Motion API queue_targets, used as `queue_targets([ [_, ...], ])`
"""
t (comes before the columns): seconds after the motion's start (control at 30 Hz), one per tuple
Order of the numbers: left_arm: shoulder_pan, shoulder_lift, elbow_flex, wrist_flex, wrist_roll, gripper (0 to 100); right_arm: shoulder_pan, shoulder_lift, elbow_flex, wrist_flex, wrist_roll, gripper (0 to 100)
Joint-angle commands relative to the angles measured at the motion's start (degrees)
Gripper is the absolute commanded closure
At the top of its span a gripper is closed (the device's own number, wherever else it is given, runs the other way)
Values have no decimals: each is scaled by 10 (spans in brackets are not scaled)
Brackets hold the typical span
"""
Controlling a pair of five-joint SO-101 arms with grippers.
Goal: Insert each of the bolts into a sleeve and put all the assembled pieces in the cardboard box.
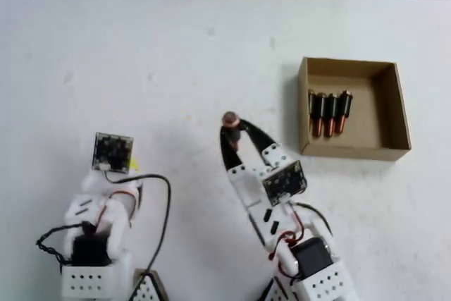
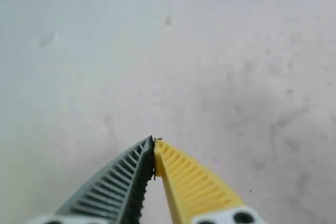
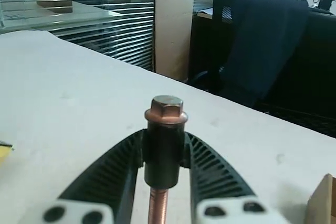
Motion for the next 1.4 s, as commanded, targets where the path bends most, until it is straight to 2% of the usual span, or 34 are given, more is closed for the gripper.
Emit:
queue_targets([
  [0.0,-1,-5,-1,50,0,977,29,-7,3,1,8,981],
  [0.17,-1,-5,-1,132,-2,977,86,-7,-4,2,9,981],
  [0.33,-1,-3,-1,180,-4,977,168,-7,-50,74,9,981],
  [0.6,15,-3,-1,180,7,977,260,9,-164,180,9,981],
  [0.73,74,-3,-1,179,78,977,270,61,-256,235,10,981],
  [0.83,86,-3,-1,179,97,977,285,128,-318,240,42,981],
  [1.07,18,-5,-1,177,95,977,349,366,-466,238,49,981],
  [1.23,2,-5,-1,162,-8,978,381,562,-573,238,48,981],
  [1.37,1,-5,-1,165,11,977,408,710,-663,237,48,981],
])
